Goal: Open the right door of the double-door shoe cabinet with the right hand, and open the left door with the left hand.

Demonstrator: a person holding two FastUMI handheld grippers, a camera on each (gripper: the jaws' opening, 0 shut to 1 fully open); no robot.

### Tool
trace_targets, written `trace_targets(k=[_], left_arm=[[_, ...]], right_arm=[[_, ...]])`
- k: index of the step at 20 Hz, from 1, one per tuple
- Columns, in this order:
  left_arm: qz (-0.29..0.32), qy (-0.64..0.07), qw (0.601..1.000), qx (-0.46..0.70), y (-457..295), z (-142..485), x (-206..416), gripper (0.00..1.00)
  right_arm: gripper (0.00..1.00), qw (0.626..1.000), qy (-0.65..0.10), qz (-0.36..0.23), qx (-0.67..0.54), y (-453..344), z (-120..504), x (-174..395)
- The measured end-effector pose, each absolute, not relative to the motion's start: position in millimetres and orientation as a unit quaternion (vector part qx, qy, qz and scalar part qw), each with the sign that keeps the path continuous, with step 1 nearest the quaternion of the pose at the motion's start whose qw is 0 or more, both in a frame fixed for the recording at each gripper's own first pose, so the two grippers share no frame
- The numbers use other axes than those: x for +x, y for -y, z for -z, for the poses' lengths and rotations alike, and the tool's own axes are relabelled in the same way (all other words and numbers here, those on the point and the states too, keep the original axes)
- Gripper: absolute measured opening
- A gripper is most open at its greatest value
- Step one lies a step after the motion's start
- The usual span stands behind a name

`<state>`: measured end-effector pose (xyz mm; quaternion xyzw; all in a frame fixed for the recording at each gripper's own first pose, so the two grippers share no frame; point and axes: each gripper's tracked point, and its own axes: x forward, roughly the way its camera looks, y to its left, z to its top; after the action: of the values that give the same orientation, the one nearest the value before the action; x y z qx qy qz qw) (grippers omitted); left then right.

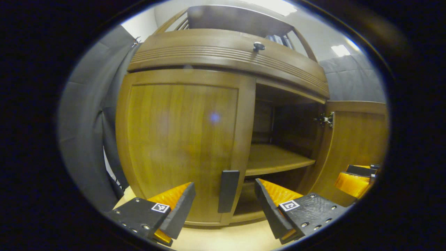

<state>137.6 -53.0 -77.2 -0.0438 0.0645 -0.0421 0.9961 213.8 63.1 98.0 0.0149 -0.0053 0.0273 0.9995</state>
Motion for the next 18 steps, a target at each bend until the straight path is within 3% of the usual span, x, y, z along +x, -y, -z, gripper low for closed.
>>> trace_targets(k=[2, 4, 10, 11, 12, 15, 17, 18], left_arm=[[0.039, -0.065, 0.996, -0.043, 56, 79, 150, 0.94], [0.033, -0.078, 0.996, -0.027, 60, 87, 161, 1.0], [0.015, -0.097, 0.993, -0.063, 64, 107, 176, 0.45], [0.011, -0.088, 0.995, -0.053, 65, 108, 177, 0.36], [0.006, -0.083, 0.996, -0.031, 66, 110, 175, 0.34], [-0.021, -0.074, 0.997, -0.007, 60, 112, 174, 0.25], [-0.016, -0.073, 0.997, -0.022, 63, 111, 175, 0.2], [-0.012, -0.071, 0.997, -0.023, 65, 111, 174, 0.17]], right_arm=[[0.93, 0.999, -0.008, -0.032, 0.023, -65, -94, 222], [0.93, 0.999, -0.024, -0.04, 0.028, -66, -87, 227], [0.93, 0.995, -0.06, -0.075, 0.038, -78, -74, 235], [0.98, 0.995, -0.058, -0.078, 0.036, -78, -75, 237], [0.93, 0.995, -0.055, -0.077, 0.035, -77, -76, 239], [0.93, 0.995, -0.052, -0.075, 0.03, -73, -76, 246], [0.98, 0.994, -0.059, -0.082, 0.028, -73, -76, 244], [0.93, 0.994, -0.066, -0.086, 0.029, -73, -75, 241]])
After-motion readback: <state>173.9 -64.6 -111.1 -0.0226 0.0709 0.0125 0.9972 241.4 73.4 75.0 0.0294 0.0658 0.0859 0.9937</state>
